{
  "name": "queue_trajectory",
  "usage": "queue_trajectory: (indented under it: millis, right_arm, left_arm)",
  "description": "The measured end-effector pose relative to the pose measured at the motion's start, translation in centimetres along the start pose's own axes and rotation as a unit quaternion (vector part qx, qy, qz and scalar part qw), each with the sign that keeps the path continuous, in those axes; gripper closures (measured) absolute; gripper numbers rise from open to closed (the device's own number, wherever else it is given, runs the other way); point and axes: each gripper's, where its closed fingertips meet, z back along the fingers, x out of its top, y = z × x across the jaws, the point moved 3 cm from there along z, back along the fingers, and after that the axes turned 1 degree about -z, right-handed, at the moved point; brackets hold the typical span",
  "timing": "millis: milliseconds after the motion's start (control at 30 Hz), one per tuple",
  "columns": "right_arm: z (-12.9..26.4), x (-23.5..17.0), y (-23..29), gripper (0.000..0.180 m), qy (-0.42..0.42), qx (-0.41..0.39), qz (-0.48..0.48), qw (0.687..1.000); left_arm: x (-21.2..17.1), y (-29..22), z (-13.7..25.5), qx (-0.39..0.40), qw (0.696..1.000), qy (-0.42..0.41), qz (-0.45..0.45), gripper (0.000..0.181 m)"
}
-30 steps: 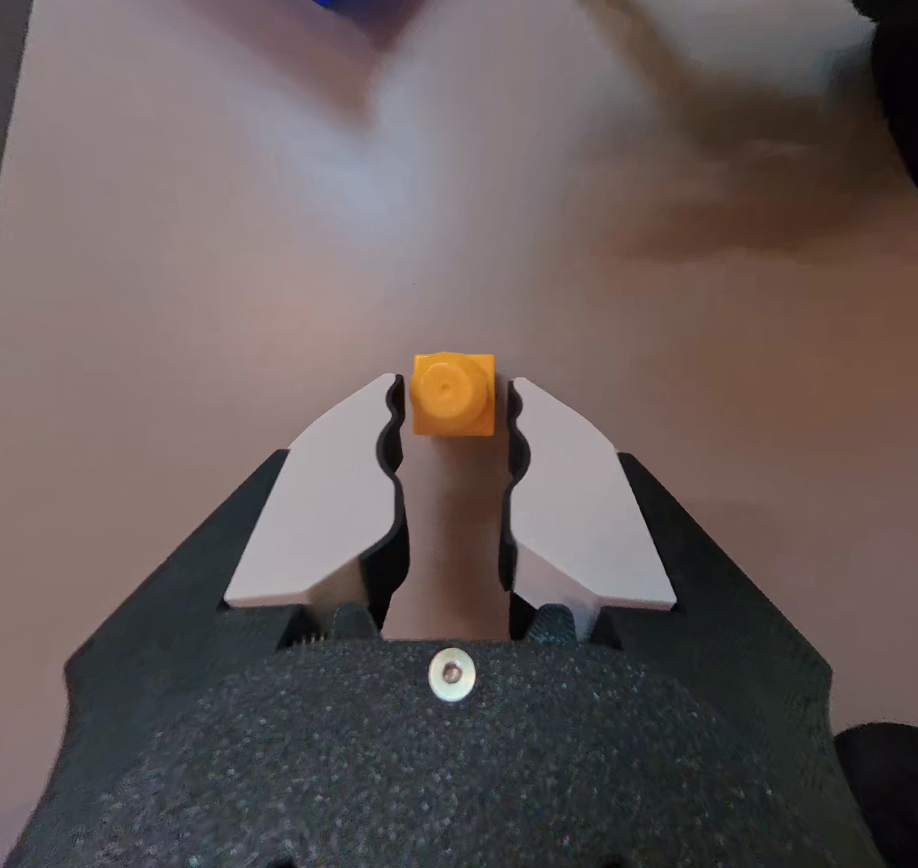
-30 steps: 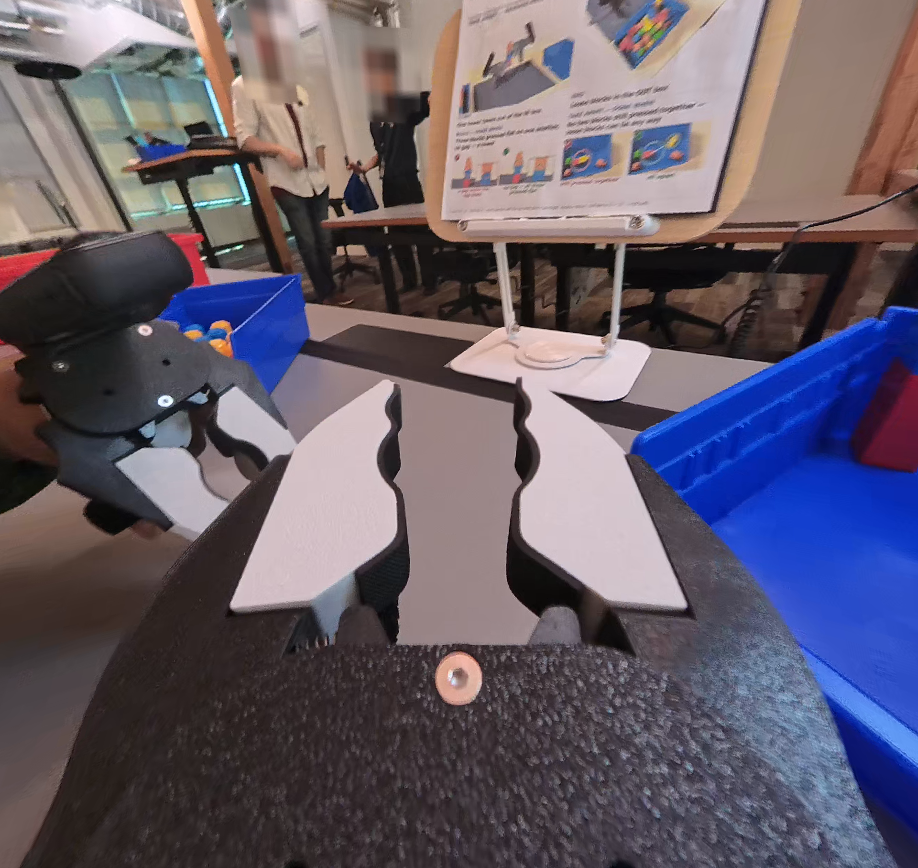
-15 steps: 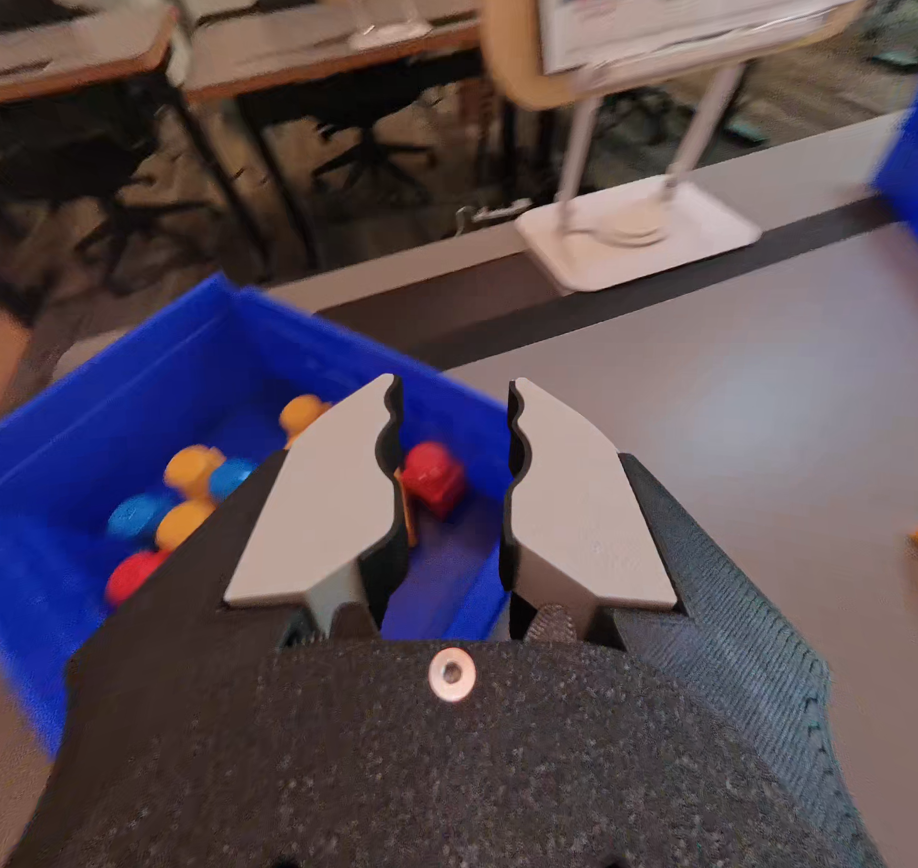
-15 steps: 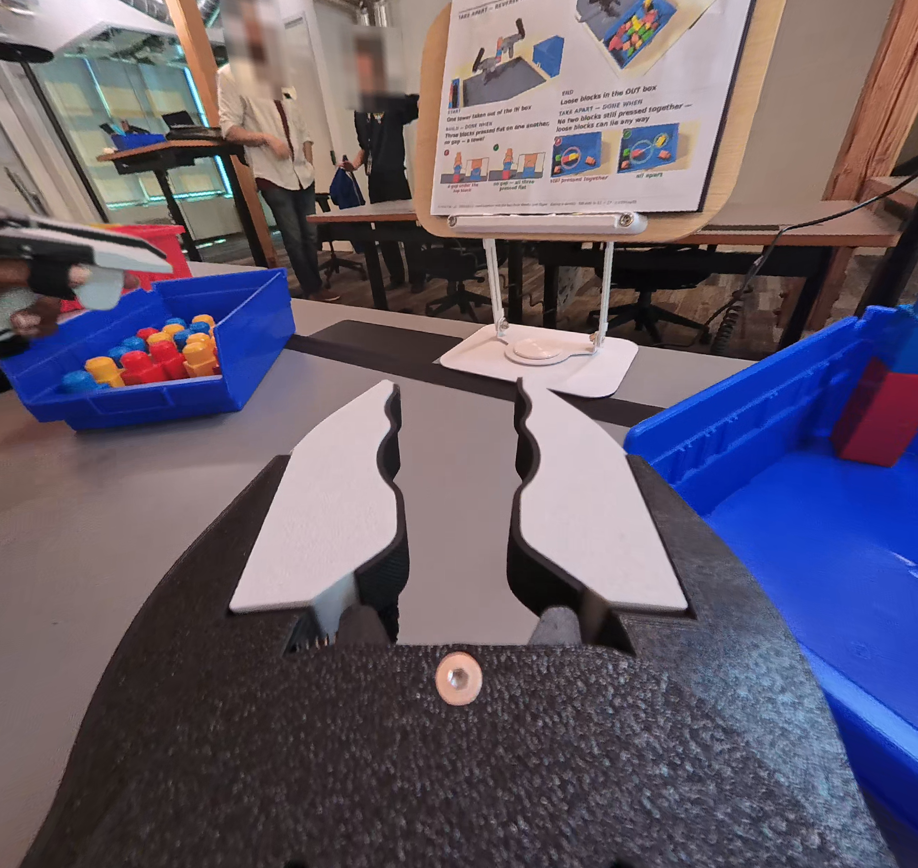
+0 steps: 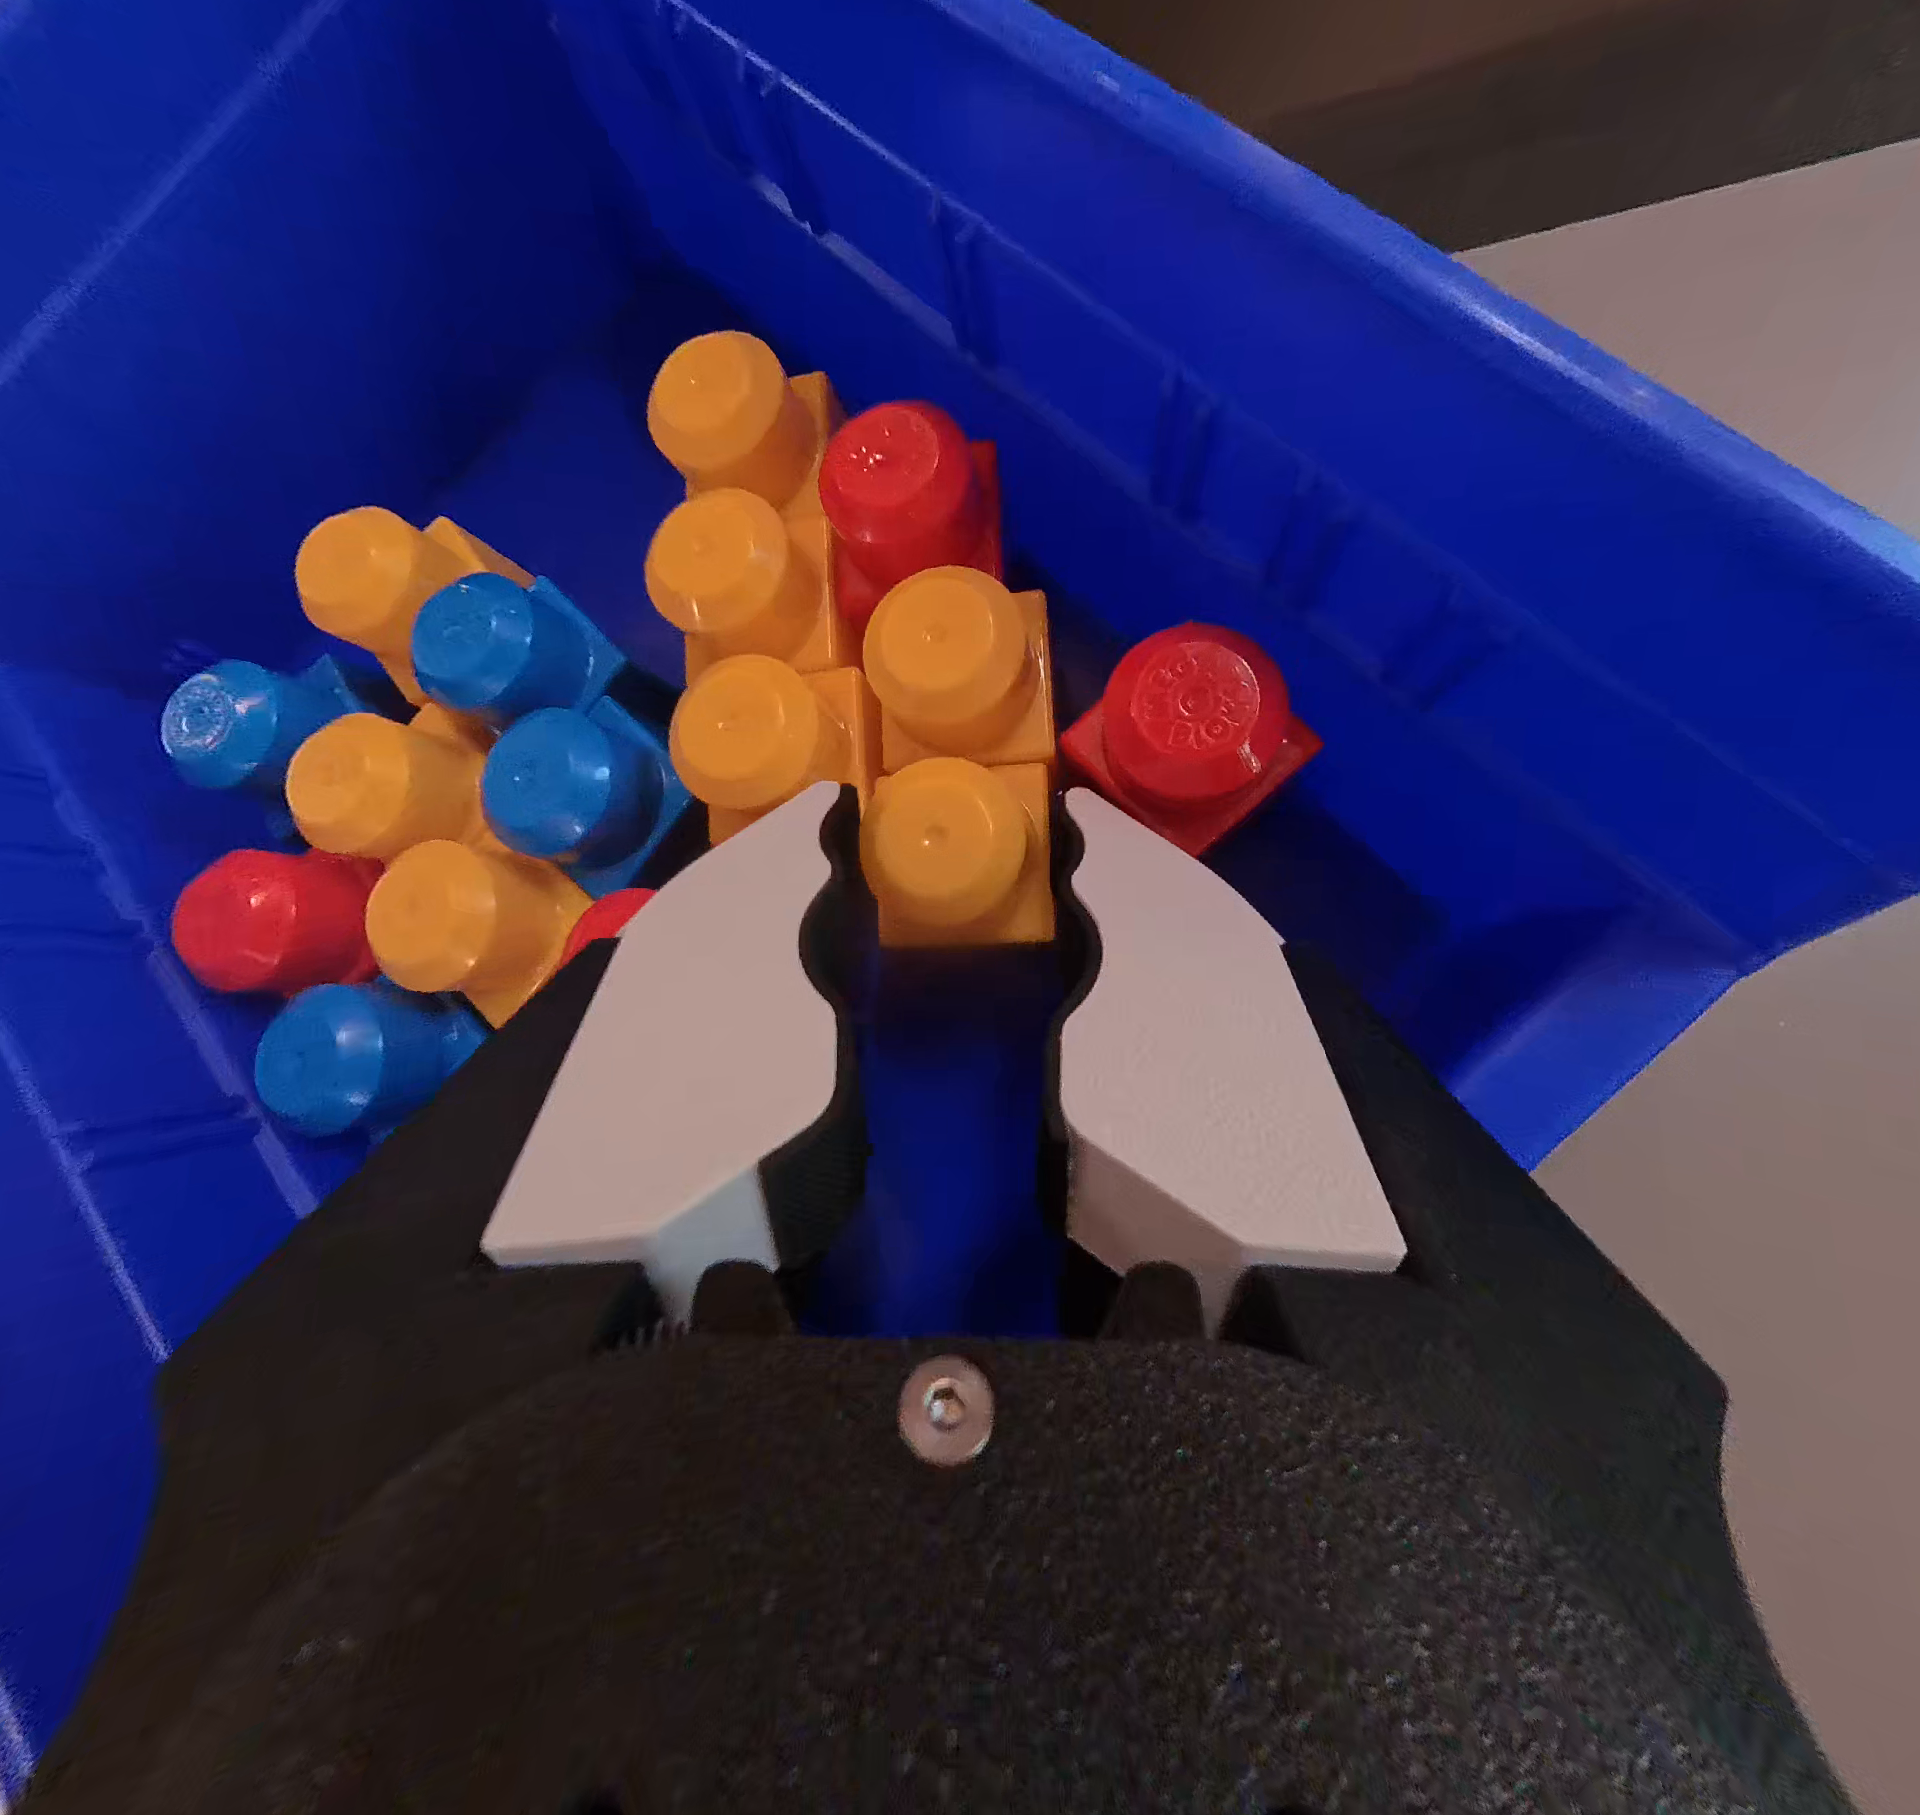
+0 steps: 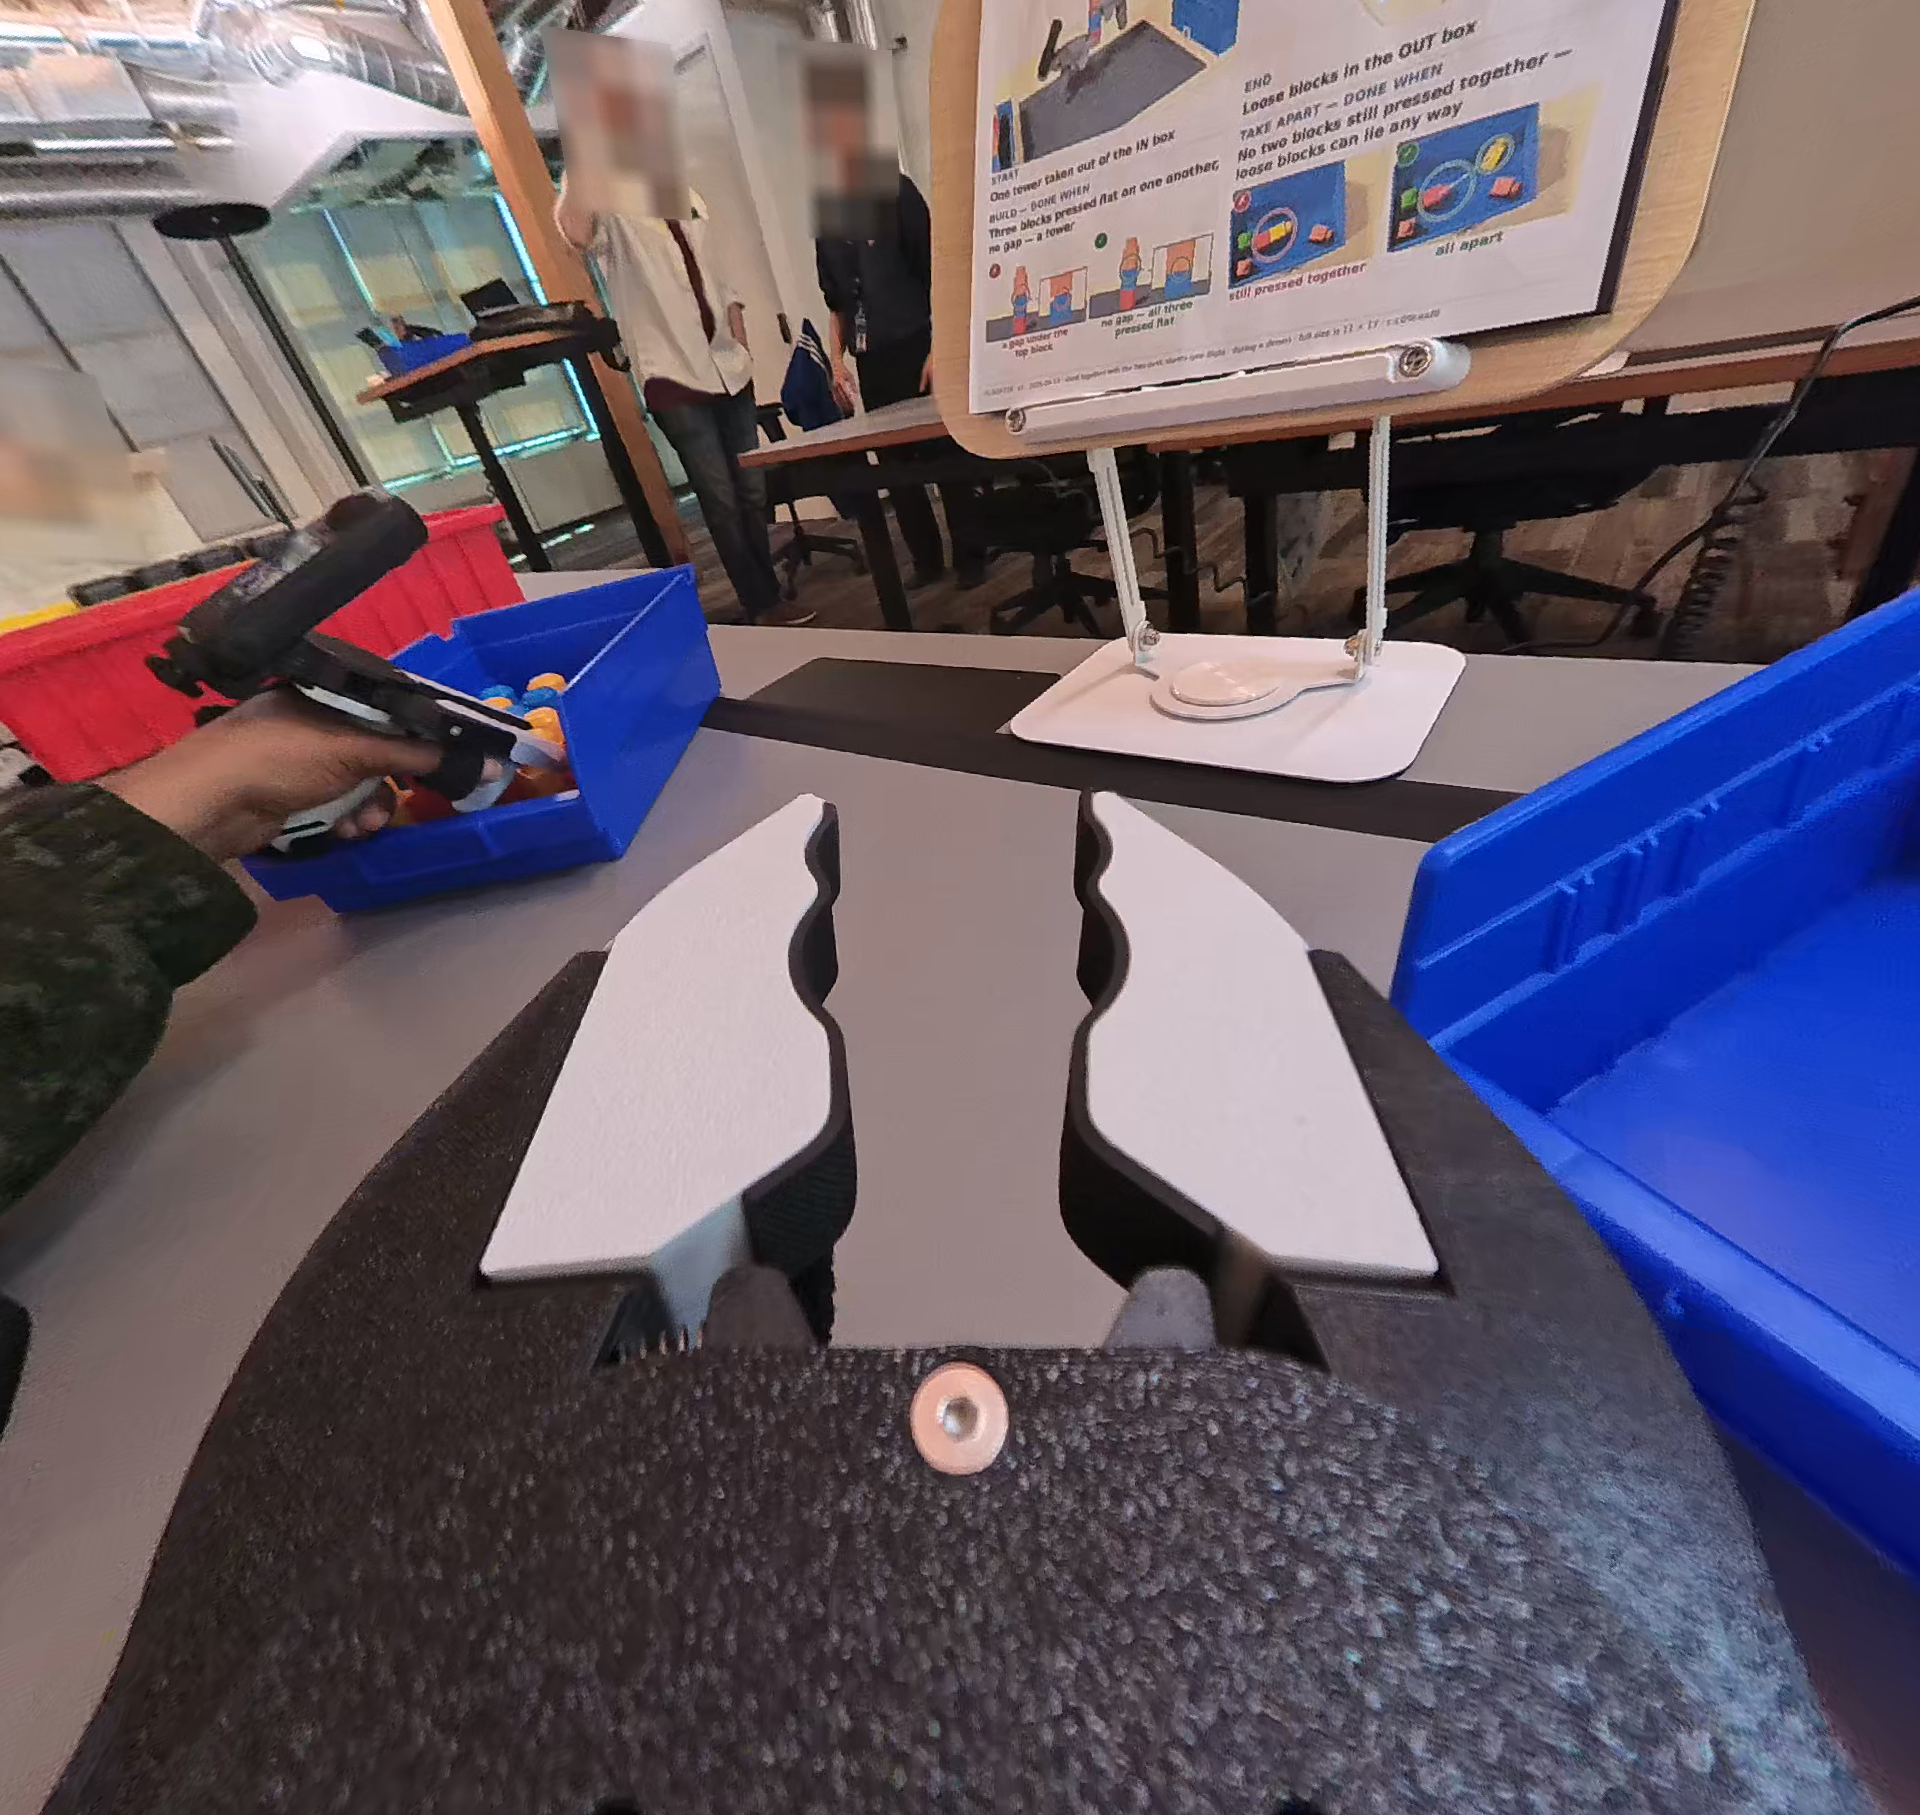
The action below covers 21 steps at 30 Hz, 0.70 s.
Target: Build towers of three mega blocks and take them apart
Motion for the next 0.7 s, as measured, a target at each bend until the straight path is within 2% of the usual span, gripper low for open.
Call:
queue_trajectory:
  millis: [133,267,333,400,467,533,633,700]
  right_arm:
    - [-0.1,-0.2,-0.1,0.136,0.005,0.004,-0.007,1.0]
    - [-0.2,-0.4,0.2,0.136,0.014,0.007,0.006,1.0]
    - [-0.3,-0.6,0.4,0.136,0.02,0.008,0.018,1.0]
    - [-0.4,-0.8,0.6,0.136,0.027,0.008,0.031,0.999]
    - [-0.5,-1.0,0.9,0.136,0.033,0.008,0.046,0.998]
    - [-0.6,-1.2,1.1,0.136,0.038,0.013,0.059,0.997]
    - [-1.0,-2.1,2.2,0.135,0.068,0.051,0.071,0.994]
    - [-1.4,-3.4,3.1,0.128,0.104,0.082,0.082,0.988]
  left_arm:
    - [0.2,0.4,1.1,0.004,1.0,0.002,-0.007,0.146]
    - [4.0,0.6,6.9,0.011,0.995,-0.094,-0.017,0.146]
    - [6.5,-1.9,10.7,-0.049,0.984,-0.168,-0.039,0.146]
    - [7.8,-5.4,13.6,-0.14,0.967,-0.203,-0.06,0.147]
    - [7.5,-10.3,15.3,-0.258,0.933,-0.209,-0.136,0.147]
    - [6.1,-15.2,16.1,-0.348,0.882,-0.216,-0.234,0.146]
    - [3.0,-21.3,15.2,-0.434,0.817,-0.163,-0.343,0.146]
    - [1.2,-24.6,13.9,-0.471,0.788,-0.12,-0.377,0.146]
